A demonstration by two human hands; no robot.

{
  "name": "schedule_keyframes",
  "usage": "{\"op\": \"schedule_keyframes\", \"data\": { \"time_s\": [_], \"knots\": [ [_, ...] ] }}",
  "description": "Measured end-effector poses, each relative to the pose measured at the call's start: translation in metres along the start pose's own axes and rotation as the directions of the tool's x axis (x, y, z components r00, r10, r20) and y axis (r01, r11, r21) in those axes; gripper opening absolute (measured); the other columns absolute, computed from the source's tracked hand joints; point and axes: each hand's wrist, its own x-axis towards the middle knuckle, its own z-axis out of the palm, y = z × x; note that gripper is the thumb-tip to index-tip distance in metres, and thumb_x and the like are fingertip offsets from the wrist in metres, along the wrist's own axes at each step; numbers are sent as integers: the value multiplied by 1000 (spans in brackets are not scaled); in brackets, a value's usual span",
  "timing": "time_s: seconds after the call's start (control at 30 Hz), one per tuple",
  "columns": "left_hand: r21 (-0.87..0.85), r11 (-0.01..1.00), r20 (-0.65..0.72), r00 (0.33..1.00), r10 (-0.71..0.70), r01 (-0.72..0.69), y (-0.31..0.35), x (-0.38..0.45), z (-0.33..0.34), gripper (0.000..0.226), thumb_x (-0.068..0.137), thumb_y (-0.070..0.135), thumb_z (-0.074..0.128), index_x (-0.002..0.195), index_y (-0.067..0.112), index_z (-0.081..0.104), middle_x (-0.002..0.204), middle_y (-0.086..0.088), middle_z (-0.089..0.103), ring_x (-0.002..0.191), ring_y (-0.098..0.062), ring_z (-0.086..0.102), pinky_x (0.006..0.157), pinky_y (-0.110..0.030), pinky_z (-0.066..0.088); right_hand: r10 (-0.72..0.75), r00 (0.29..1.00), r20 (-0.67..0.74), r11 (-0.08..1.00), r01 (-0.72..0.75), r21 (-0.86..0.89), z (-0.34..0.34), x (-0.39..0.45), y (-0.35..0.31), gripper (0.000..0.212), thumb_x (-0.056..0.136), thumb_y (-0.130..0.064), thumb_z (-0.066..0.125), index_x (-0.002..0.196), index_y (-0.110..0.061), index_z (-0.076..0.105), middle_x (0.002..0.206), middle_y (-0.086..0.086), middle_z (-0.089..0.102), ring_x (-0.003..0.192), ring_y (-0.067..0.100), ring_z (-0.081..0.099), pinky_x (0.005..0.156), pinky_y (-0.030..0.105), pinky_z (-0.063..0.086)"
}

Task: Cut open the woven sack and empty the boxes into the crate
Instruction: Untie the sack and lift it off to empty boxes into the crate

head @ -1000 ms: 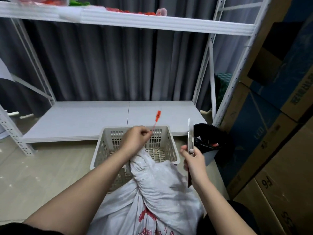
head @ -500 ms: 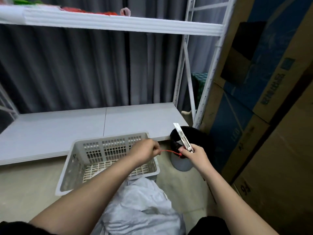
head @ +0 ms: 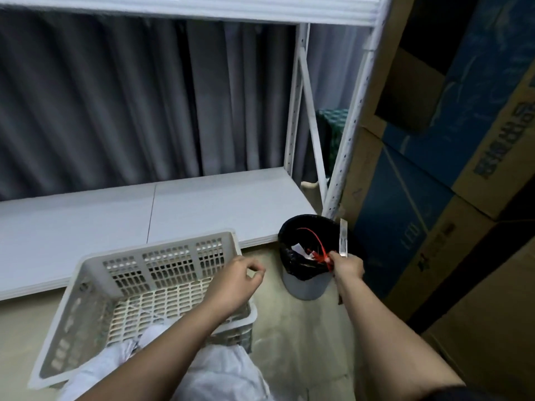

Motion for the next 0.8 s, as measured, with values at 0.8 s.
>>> {"op": "schedule_keyframes", "data": {
  "time_s": [0.8],
  "knots": [
    [372, 925, 10, 996, -85, 75, -16, -139, -101, 29, 92, 43, 49, 115, 29, 60, 118, 6, 65, 105, -17, 62, 91, -32, 49, -30, 733, 679, 994, 96, -59, -5, -216, 22, 10, 93, -16, 55, 85, -13, 49, 61, 1, 54, 38, 7, 36, 35, 16, 26]
  ]
}}
